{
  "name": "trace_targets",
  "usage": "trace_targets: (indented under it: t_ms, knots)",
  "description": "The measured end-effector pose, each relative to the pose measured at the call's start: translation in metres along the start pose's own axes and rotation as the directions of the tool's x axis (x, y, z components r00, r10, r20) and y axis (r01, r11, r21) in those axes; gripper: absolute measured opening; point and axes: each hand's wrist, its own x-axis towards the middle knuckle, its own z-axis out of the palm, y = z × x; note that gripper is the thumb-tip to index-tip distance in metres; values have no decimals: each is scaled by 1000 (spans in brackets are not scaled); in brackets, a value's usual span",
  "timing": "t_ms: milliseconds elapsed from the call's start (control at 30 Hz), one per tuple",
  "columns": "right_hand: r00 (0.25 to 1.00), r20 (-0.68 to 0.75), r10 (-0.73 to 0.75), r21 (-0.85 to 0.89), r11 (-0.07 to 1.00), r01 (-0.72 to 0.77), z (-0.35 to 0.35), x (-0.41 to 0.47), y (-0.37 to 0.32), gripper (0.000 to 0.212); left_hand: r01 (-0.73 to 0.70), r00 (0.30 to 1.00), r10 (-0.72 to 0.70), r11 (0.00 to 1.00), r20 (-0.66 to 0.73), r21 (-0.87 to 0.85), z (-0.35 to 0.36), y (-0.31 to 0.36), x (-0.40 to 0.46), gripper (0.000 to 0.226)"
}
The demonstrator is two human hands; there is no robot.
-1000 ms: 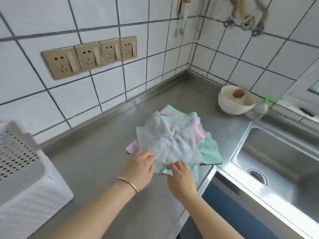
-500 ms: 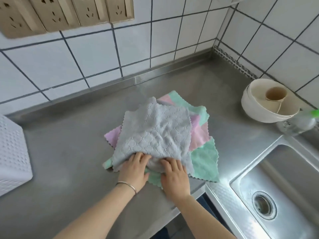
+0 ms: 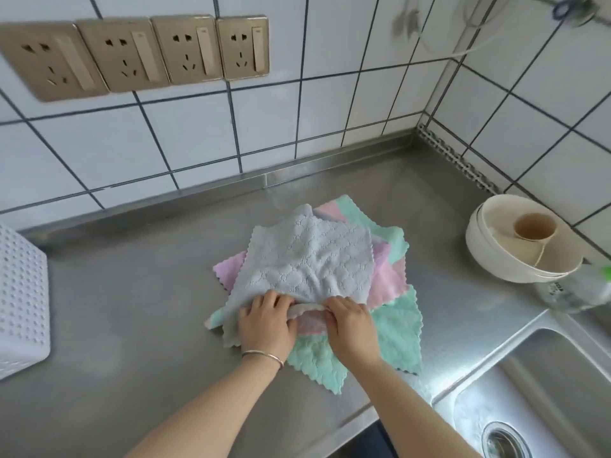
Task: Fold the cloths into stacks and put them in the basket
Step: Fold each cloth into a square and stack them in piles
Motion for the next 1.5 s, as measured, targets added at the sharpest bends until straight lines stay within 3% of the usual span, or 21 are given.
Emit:
trace_targets:
  t_ms: [100, 167, 233, 300, 367, 467, 567, 667, 767, 867, 967, 1067, 1133, 1233, 1333, 1500]
  knots:
    - [998, 34, -54, 41, 998, 53, -36, 25, -14, 25, 12, 998, -16, 997, -55, -78, -19, -17, 10, 27]
    - [980, 175, -99, 68, 994, 88, -63, 45, -24, 21, 50, 990, -74, 979, -117, -200, -40, -35, 19, 21]
    - [920, 360, -153, -25, 985, 173, -88, 70, -35, 15, 87, 975, -142, 950, -169, -299, -71, -53, 24, 20]
    - [884, 452, -117, -205, 951, 231, -109, 95, -49, 28, 55, 957, -144, 943, -253, -330, -104, -76, 31, 28]
    - [910, 404, -92, -311, 922, 231, -126, 117, -69, 38, 40, 948, -157, 922, -279, -385, -143, -98, 37, 31]
    - [967, 239, -92, -319, 933, 168, -145, 143, -103, 31, 26, 932, -190, 885, -309, -464, -200, -128, 42, 23]
    - [993, 83, -87, -109, 989, 95, -155, 156, -134, 14, -22, 869, -217, 881, -445, -473, -250, -152, 38, 19]
    - [994, -34, -107, 102, 989, 110, -154, 152, -160, 14, -81, 834, -221, 857, -505, -509, -286, -179, 14, 23]
    - [985, -55, -165, 220, 960, 174, -147, 131, -181, 14, -104, 871, -185, 836, -456, -539, -301, -205, -32, 41]
    - [967, 117, -228, 261, 946, 191, -123, 99, -185, 16, -73, 933, -126, 849, -336, -524, -287, -221, -89, 37]
    - [877, 402, -263, 260, 951, 167, -89, 56, -180, 34, 40, 983, -129, 839, -128, -543, -253, -238, -147, 48]
    - [724, 643, -250, 229, 965, 129, -47, 11, -168, 23, 238, 971, -219, 828, 98, -508, -202, -259, -201, 60]
    - [633, 747, -203, 207, 976, 69, -23, -17, -161, 27, 364, 929, -276, 798, 246, -479, -167, -268, -233, 65]
    - [510, 846, -154, 133, 988, 77, 6, -45, -150, 57, 497, 848, -311, 748, 429, -441, -126, -273, -270, 62]
    - [364, 927, -93, 41, 988, 149, 15, -56, -151, 49, 574, 758, -314, 738, 571, -355, -105, -274, -290, 56]
    - [153, 988, 5, -43, 968, 249, 27, -60, -152, 43, 575, 628, -261, 790, 733, -211, -91, -279, -300, 49]
